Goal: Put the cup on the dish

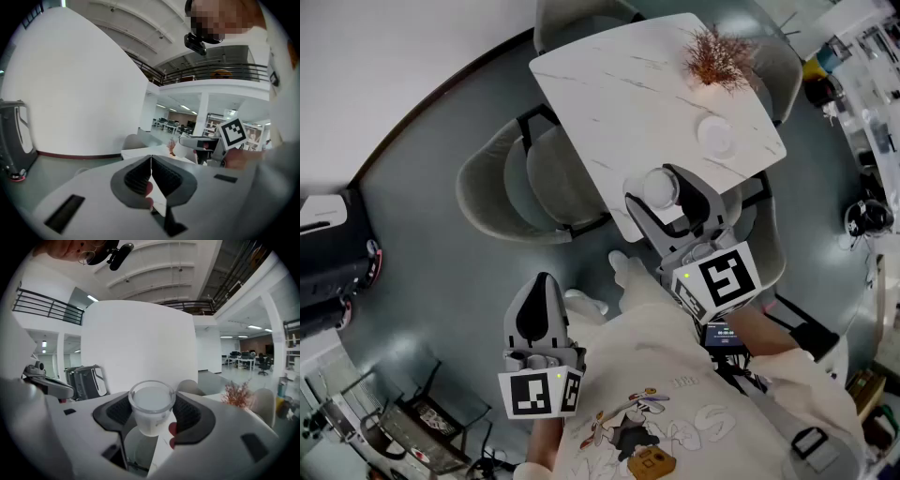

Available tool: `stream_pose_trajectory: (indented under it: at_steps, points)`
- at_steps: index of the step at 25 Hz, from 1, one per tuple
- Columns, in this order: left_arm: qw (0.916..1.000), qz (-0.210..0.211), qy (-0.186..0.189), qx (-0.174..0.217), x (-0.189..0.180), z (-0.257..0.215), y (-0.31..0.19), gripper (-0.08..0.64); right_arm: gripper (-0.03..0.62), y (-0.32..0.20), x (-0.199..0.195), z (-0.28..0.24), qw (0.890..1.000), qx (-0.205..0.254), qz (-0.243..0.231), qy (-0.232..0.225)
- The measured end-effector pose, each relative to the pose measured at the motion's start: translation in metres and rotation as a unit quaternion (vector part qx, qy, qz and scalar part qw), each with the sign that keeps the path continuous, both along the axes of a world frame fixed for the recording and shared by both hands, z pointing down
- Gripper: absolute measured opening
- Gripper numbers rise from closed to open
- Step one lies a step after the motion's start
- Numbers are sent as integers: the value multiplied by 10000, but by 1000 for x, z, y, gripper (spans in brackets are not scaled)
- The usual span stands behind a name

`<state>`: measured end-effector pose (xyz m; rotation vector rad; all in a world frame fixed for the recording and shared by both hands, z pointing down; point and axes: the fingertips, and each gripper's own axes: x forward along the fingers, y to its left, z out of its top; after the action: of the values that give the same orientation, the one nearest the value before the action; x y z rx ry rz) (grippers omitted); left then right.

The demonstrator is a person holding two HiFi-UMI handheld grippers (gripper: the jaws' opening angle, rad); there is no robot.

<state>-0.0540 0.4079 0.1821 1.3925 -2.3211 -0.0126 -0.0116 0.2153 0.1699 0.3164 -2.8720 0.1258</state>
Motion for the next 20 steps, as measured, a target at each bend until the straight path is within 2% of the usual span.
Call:
stream_pose_trajectory:
  at_steps: [3,6,8,10,12,15,20]
  points:
    - [9980,543,284,131,-9,19,-9,6,272,29,12,19,9990,78,417,152]
    - [9954,873,406,12,-7,36,-2,6,272,63,22,30,9978,-83,607,257]
    - [9928,1120,429,-25,-7,38,5,6,272,81,36,28,9942,-74,1061,175]
    - [9897,1363,444,-19,-4,36,12,6,272,95,54,27,9863,-60,1642,134]
    - [9859,1610,453,-23,4,35,20,6,272,112,70,31,9794,-171,2008,149]
    - [9791,2002,358,-16,20,30,27,6,272,137,92,35,9716,-354,2332,170]
    - [9730,2282,341,3,43,28,41,6,272,169,124,36,9645,-584,2575,31]
